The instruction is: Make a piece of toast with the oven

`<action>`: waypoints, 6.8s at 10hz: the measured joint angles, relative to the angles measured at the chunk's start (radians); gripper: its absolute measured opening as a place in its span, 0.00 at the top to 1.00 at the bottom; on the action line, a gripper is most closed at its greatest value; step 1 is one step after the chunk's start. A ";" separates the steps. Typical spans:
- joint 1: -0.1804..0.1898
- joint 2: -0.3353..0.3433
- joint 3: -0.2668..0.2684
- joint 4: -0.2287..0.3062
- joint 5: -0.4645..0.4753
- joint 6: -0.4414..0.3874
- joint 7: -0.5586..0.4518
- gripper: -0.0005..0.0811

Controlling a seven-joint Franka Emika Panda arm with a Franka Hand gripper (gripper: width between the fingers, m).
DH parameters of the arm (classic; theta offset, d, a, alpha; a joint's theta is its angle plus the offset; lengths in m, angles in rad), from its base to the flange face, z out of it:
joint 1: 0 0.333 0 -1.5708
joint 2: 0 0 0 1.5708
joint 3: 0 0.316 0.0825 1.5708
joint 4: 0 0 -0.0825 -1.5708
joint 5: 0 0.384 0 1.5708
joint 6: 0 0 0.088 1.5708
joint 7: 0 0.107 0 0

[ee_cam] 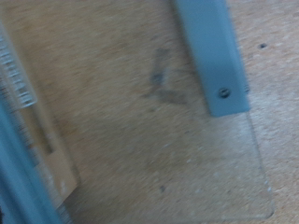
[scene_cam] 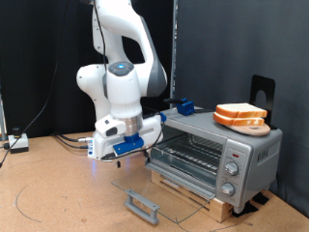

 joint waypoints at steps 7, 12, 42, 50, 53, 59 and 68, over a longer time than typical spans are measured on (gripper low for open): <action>-0.003 -0.218 -0.090 0.077 0.168 -0.361 -0.221 0.00; 0.051 -0.287 -0.097 0.075 0.389 -0.392 -0.333 0.00; 0.242 -0.620 0.234 -0.143 0.246 -0.353 -1.228 0.00; 0.253 -0.539 0.307 -0.194 0.260 -0.226 -1.238 0.00; 0.275 -0.506 0.324 -0.194 0.286 -0.189 -1.242 0.00; 0.281 -0.473 0.345 -0.194 0.303 -0.143 -1.242 0.00; 0.281 -0.481 0.312 -0.177 0.370 -0.173 -1.244 0.51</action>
